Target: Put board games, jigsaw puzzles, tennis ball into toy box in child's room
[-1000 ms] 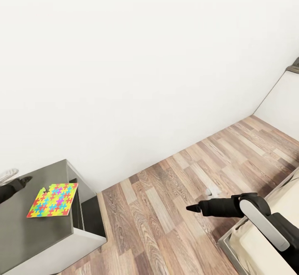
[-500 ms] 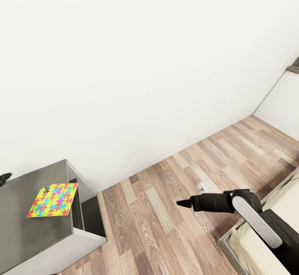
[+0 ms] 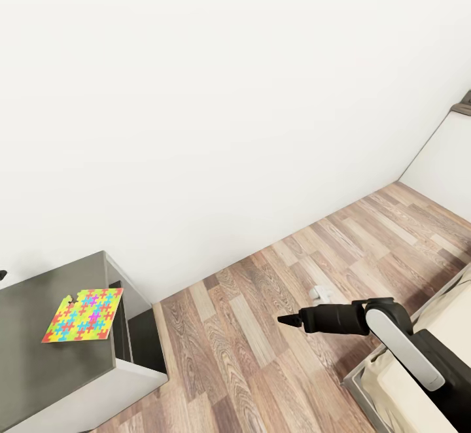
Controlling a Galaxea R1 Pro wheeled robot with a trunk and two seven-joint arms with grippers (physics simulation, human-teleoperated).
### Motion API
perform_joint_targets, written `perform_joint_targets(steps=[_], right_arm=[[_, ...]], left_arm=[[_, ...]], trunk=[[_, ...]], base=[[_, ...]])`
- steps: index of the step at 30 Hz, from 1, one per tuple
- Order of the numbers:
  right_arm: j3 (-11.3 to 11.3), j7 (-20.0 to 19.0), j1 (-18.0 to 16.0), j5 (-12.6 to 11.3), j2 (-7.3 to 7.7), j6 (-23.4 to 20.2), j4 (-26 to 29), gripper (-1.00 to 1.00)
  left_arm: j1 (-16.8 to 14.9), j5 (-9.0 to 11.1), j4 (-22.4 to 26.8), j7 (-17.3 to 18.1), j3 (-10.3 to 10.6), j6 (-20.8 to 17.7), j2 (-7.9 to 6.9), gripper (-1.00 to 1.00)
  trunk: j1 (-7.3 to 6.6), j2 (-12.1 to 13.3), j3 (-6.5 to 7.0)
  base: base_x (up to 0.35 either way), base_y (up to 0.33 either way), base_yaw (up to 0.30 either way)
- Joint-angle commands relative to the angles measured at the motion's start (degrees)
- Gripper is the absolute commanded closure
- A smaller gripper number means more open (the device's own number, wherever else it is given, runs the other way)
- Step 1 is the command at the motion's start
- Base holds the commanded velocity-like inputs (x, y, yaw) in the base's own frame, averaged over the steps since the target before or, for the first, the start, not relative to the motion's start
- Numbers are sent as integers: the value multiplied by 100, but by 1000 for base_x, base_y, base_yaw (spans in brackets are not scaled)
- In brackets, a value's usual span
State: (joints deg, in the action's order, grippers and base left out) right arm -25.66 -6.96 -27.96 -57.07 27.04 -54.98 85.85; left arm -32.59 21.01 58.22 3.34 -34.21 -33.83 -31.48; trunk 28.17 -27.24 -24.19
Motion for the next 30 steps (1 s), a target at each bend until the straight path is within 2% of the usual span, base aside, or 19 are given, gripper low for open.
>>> perform_joint_targets(steps=[1, 26, 30], right_arm=[[-5, -57, -6, 60, 4, -12, 1, -100], [-9, -47, 1, 57, 15, -15, 12, -100], [121, -37, -129, 75, -115, -50, -118, -100]], left_arm=[[-6, 3, 4, 25, -14, -36, 1, -100], [-14, 2, 9, 27, -16, -43, 8, -100], [-42, 94, 46, 63, 48, -108, 58, -100]], trunk=[[3, -9, -8], [3, -9, -8], [3, -9, -8]], base=[[0, 0, 0], [0, 0, 0], [0, 0, 0]])
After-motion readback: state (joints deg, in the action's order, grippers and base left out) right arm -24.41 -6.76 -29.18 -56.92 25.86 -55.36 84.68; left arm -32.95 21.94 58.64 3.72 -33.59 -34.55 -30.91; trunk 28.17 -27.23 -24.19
